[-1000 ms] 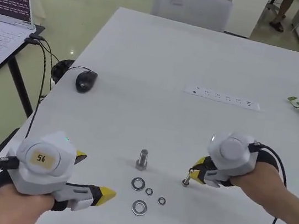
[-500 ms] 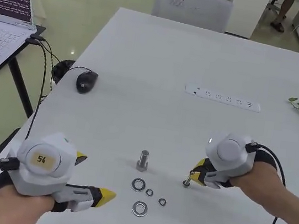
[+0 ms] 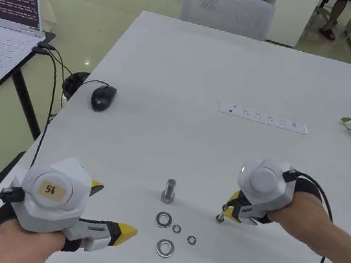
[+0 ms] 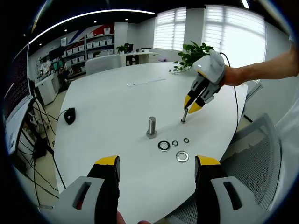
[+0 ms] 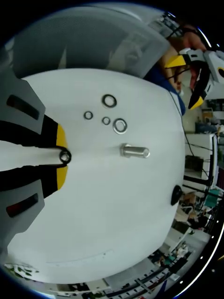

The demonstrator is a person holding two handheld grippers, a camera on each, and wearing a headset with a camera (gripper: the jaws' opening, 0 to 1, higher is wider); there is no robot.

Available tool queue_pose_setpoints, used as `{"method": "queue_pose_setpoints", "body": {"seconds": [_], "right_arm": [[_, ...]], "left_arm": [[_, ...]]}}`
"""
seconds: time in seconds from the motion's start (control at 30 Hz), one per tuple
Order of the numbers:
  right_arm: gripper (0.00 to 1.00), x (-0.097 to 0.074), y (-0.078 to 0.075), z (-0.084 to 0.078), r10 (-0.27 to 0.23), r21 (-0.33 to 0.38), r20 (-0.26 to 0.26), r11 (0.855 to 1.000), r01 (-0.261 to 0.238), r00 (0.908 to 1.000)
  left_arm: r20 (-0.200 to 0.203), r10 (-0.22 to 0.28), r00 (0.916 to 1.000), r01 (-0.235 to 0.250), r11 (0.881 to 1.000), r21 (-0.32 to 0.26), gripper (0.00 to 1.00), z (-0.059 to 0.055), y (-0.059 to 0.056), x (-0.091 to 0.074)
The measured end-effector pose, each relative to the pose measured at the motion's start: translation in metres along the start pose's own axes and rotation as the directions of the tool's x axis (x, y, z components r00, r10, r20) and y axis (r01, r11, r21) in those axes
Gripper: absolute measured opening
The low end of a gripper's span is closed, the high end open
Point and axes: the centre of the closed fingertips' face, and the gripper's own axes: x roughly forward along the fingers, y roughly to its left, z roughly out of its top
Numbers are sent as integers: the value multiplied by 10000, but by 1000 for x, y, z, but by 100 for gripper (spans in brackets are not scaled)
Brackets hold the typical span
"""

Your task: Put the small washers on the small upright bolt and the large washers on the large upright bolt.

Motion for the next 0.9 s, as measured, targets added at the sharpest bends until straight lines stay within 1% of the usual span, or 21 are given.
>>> {"method": "queue_pose_setpoints", "body": {"seconds": [0.13, 0.3, 0.4, 0.47, 0.67, 0.77, 0.9], "right_arm": [[14, 6, 1, -4, 83, 112, -128, 9999, -81, 9999], [14, 17, 2, -13, 179, 294, -266, 9994, -171, 9995], [14, 25, 2, -18, 204, 554, -289, 9983, -188, 9994], [15, 28, 3, -19, 223, 795, -226, 9966, -205, 9995], [18, 30, 6, -24, 154, 1079, -192, 9941, -132, 9997], [18, 27, 8, -35, 33, 1461, -304, 9893, 11, 9995], [18, 27, 17, -53, 101, 1837, -460, 9830, -15, 9989]], "left_arm": [[-15, -2, 10000, 2, 10000, -2, 65, -1, 0, 0], [-39, 6, 10000, -7, 10000, -31, 65, -3, 0, 0], [-64, 19, 10000, -20, 10000, -53, 65, -4, 1, 0], [-56, 29, 10000, -29, 10000, -80, 65, -4, 1, -1], [-46, 63, 10000, -63, 9999, -103, 65, -4, 3, -1], [-43, 73, 10000, -74, 9999, -95, 65, -4, 3, -2], [-27, 63, 10000, -63, 9999, -94, 65, -3, 2, -2]]}}
